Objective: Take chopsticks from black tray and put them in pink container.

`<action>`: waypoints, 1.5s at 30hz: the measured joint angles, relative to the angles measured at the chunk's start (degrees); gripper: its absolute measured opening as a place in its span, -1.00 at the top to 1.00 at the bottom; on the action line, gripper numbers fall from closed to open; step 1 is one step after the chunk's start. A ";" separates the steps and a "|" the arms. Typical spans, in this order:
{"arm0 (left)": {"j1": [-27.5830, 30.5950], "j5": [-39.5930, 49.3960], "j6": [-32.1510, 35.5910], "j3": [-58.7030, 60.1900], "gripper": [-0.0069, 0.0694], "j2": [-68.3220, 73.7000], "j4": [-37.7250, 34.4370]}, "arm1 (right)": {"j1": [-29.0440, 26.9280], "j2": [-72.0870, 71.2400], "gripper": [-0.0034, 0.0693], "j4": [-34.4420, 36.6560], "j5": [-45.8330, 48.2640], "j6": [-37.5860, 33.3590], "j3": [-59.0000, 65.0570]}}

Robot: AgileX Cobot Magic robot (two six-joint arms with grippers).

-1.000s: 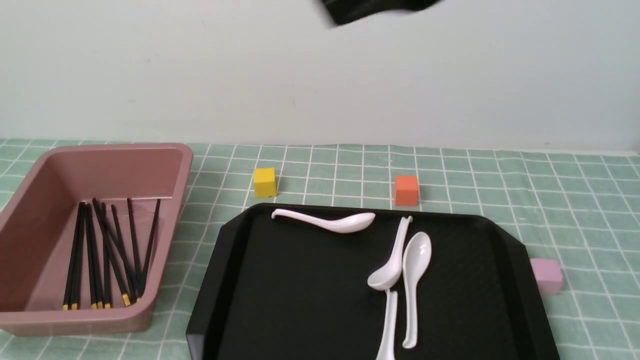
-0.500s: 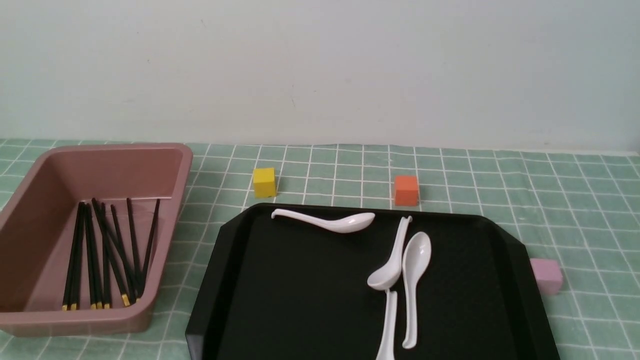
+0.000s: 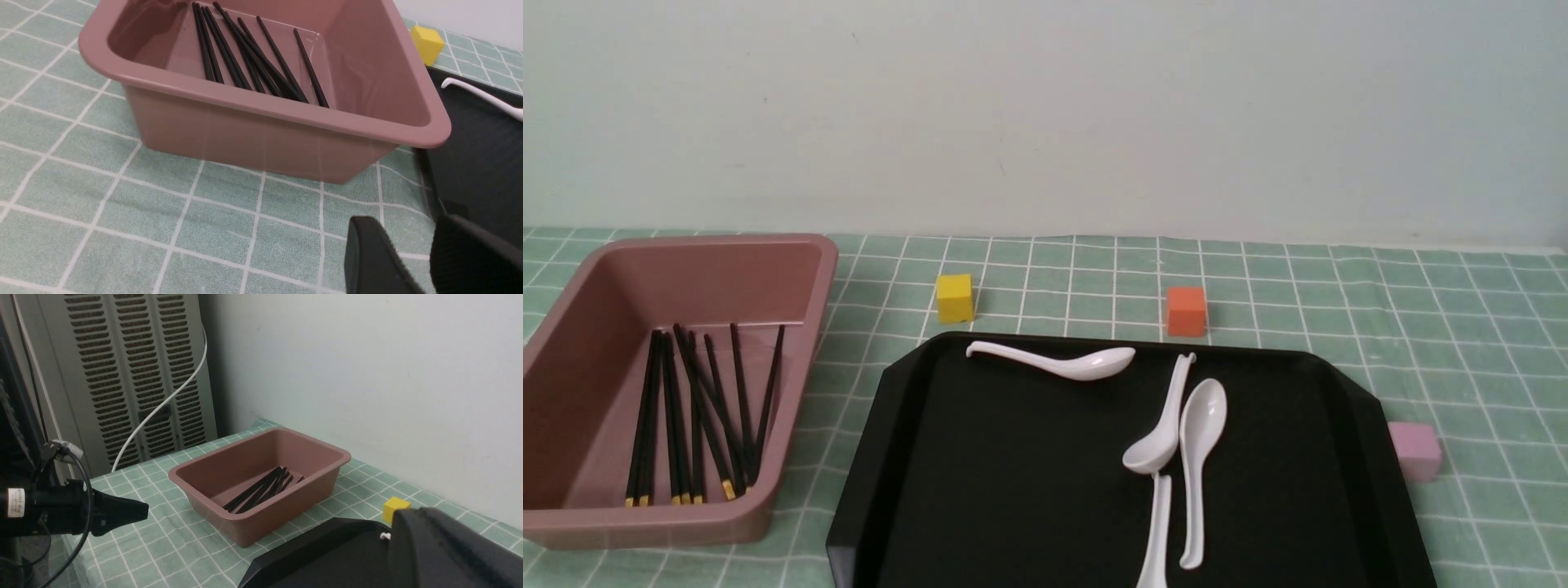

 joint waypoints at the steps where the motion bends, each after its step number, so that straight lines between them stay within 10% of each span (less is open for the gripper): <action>1: 0.00 0.00 0.00 0.00 0.19 0.00 0.00 | 0.00 0.00 0.89 0.00 0.28 0.00 0.00; 17: 0.00 0.00 0.00 0.00 0.19 0.00 0.00 | -0.41 -1.15 0.85 0.00 2.31 0.00 0.26; 33: 0.00 0.00 0.00 0.00 0.19 0.00 0.00 | -41.92 -13.44 0.80 0.88 0.70 -0.32 29.25; 45: 0.00 -0.05 0.00 0.00 0.19 0.00 0.07 | -49.23 -22.39 0.76 1.30 2.44 -0.32 35.73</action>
